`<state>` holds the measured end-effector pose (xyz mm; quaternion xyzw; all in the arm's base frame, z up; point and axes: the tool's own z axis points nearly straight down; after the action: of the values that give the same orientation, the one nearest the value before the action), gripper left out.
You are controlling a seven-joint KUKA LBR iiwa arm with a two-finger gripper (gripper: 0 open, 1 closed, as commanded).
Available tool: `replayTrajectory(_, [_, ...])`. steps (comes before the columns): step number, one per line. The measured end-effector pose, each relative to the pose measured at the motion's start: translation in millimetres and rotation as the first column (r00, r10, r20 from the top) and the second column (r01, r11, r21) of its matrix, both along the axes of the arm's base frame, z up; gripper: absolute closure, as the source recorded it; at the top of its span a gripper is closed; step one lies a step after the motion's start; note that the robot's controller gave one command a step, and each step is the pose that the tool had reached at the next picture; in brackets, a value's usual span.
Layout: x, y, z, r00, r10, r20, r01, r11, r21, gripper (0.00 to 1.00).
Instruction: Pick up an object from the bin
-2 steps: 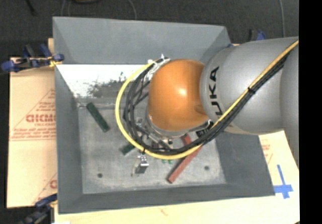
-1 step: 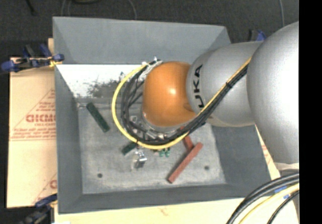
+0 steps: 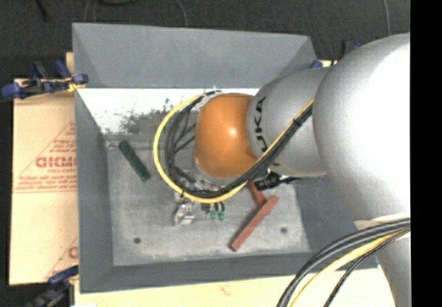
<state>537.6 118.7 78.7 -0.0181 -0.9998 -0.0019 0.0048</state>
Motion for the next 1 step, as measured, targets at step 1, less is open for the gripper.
replayTrajectory(1, [0.1,0.0,0.0,1.0,-0.002,0.0,0.002,1.0,0.0,1.0])
